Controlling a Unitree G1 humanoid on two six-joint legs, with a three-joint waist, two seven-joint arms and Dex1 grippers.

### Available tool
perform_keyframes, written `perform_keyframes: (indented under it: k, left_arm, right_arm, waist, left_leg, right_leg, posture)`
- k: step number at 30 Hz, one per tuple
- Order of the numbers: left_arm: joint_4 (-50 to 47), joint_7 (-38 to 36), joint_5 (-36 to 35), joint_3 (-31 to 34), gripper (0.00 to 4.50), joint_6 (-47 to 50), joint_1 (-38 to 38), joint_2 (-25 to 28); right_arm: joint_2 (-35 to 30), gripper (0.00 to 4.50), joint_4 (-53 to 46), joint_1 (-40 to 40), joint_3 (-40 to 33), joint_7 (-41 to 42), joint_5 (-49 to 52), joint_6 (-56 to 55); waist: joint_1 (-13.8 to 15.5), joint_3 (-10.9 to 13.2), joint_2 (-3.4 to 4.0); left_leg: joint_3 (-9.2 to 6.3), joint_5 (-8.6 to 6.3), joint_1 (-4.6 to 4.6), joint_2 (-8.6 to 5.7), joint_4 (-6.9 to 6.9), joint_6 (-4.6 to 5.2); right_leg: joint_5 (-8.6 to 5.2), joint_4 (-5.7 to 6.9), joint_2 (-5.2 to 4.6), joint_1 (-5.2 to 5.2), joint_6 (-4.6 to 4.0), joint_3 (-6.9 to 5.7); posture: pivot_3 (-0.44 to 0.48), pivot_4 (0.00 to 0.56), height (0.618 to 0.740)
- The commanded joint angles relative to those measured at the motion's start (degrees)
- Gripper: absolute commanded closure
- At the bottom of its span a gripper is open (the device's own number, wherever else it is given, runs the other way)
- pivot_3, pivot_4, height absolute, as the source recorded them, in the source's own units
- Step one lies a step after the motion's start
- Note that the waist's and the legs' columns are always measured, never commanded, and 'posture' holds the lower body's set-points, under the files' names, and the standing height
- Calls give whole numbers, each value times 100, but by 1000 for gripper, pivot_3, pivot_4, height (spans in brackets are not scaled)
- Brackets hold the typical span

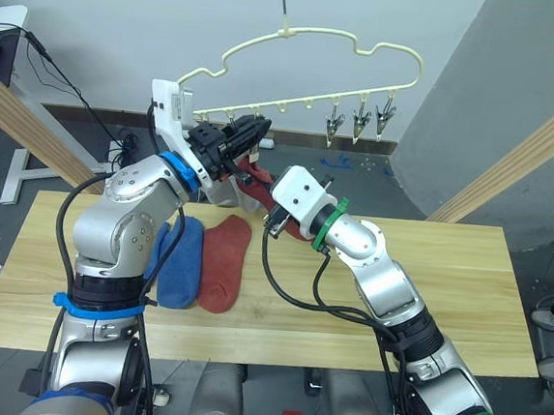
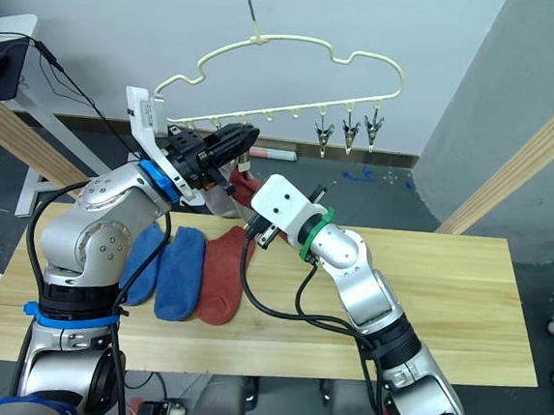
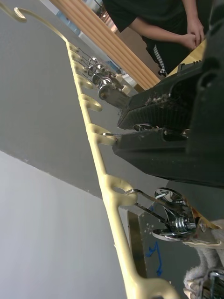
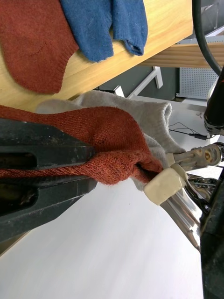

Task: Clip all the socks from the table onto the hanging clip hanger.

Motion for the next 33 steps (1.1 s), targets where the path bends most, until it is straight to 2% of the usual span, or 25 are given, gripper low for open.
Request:
perform_keyframes:
  k: [1,8,29,31,33]
  left_arm:
    - [-212,-71,-7,68,4361,-152,-44,67]
    - [-202,-111,-10,72,4361,-146,-44,86]
    - [-219,-107,27,81,4361,-153,20,120]
    - [-218,-91,30,86,3644,-139,26,130]
    - [-205,-79,25,100,3139,-135,22,133]
  right_arm:
    - [45,4500,-359,124,-157,-41,51,20]
    - [103,4500,-379,219,-153,-46,55,48]
    - [378,4500,-130,-253,-250,-168,46,-124]
    - [382,4500,-130,-253,-256,-169,51,-124]
    - [388,4500,-128,-251,-265,-171,61,-119]
  waist:
    - [0,0,0]
    - [-2,0,0]
    - [0,0,0]
    - [0,0,0]
    - [0,0,0]
  left_leg:
    - [0,0,0,0,0,0]
    - [-1,0,0,0,0,0]
    - [-1,0,-1,0,1,0]
    - [-2,0,-1,0,1,0]
    - [-1,0,-1,0,1,0]
  right_leg:
    - [0,0,0,0,0,0]
    - [0,1,0,0,-1,0]
    - [5,1,-1,0,-9,-2]
    - [5,2,-1,0,-8,-1]
    - [5,2,-1,0,-8,-2]
  posture:
    - [-26,375,703]
    - [-23,373,703]
    - [-13,366,703]
    - [-13,366,703]
    - [-13,364,703]
